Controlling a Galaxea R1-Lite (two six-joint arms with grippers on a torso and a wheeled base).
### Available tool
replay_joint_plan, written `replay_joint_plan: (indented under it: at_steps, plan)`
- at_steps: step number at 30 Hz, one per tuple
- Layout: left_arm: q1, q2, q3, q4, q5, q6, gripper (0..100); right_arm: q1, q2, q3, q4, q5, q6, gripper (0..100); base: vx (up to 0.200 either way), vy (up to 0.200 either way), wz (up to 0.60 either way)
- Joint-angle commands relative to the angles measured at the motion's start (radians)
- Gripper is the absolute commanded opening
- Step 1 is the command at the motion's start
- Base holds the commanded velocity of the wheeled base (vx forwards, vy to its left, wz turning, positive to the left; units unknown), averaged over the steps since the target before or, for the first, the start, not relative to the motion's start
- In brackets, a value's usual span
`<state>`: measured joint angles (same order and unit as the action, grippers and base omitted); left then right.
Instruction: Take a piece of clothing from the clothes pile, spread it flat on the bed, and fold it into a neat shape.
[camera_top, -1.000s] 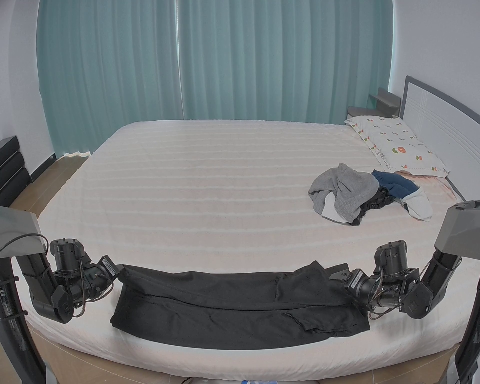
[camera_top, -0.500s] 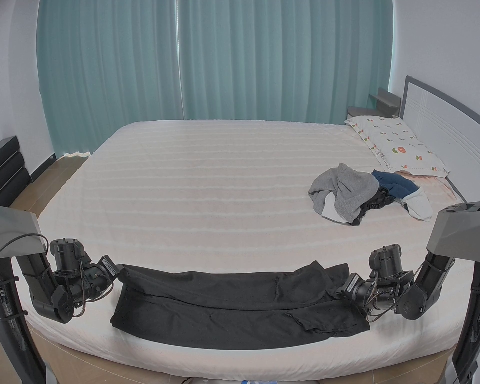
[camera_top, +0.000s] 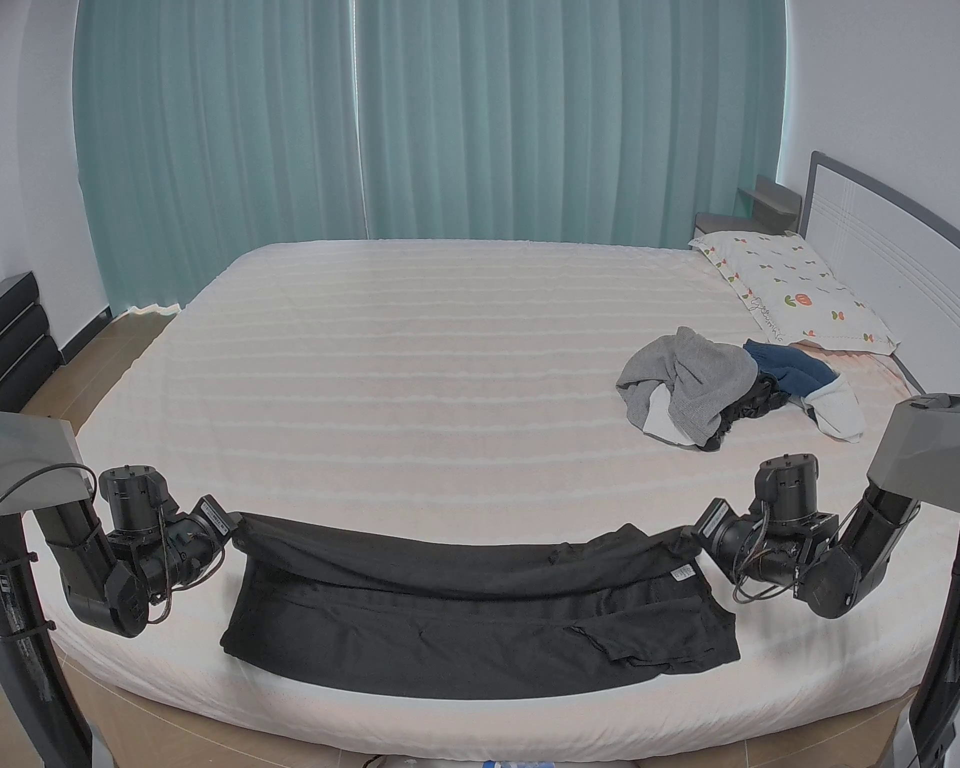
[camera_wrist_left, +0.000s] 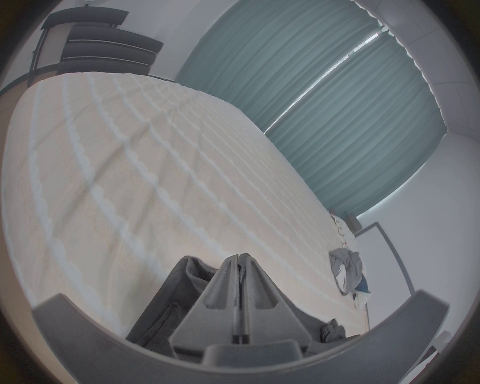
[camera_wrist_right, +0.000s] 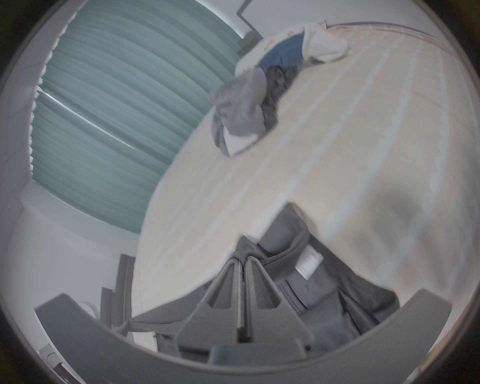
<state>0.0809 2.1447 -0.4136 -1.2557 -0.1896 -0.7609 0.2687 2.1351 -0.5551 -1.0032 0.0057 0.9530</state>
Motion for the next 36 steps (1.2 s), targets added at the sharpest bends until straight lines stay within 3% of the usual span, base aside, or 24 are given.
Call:
replay_joint_plan:
  at_steps: [1,6,8,9,13,16,24,31,36]
  plan:
    - [0.0,-0.003,-0.031,-0.053,0.016,-0.063,0,-0.04,-0.012,-0.029,-0.115,-0.033,0.006,0,0.0,0.0,0.0]
    - [0.0,0.006,-0.019,-0.131,0.016,-0.077,0,-0.049,0.002,0.012,-0.311,-0.046,0.082,0,0.0,0.0,0.0]
    - [0.002,0.007,-0.011,-0.149,0.015,-0.077,0,-0.049,0.009,0.057,-0.345,-0.027,0.079,0,0.0,0.0,0.0]
    - [0.004,0.014,-0.001,-0.154,0.013,-0.075,0,-0.049,0.023,0.084,-0.345,0.016,0.053,0,0.0,0.0,0.0]
    - [0.007,0.027,0.027,-0.157,0.007,-0.052,0,-0.051,0.029,0.112,-0.339,0.036,0.016,0,0.0,0.0,0.0]
    - [0.025,0.063,0.068,-0.159,-0.002,0.089,0,-0.049,0.031,0.161,-0.304,0.046,-0.046,0,0.0,0.0,0.0]
    - [0.048,0.096,0.17,-0.188,-0.053,0.31,0,-0.04,0.034,0.21,-0.288,0.048,-0.125,0,0.0,0.0,0.0]
    - [0.048,0.142,0.228,-0.189,-0.065,0.449,0,-0.04,0.081,0.233,-0.288,0.046,-0.197,0,0.0,0.0,0.0]
    - [0.048,0.173,0.231,-0.189,-0.062,0.489,0,-0.039,0.112,0.245,-0.288,0.042,-0.241,0,0.0,0.0,0.0]
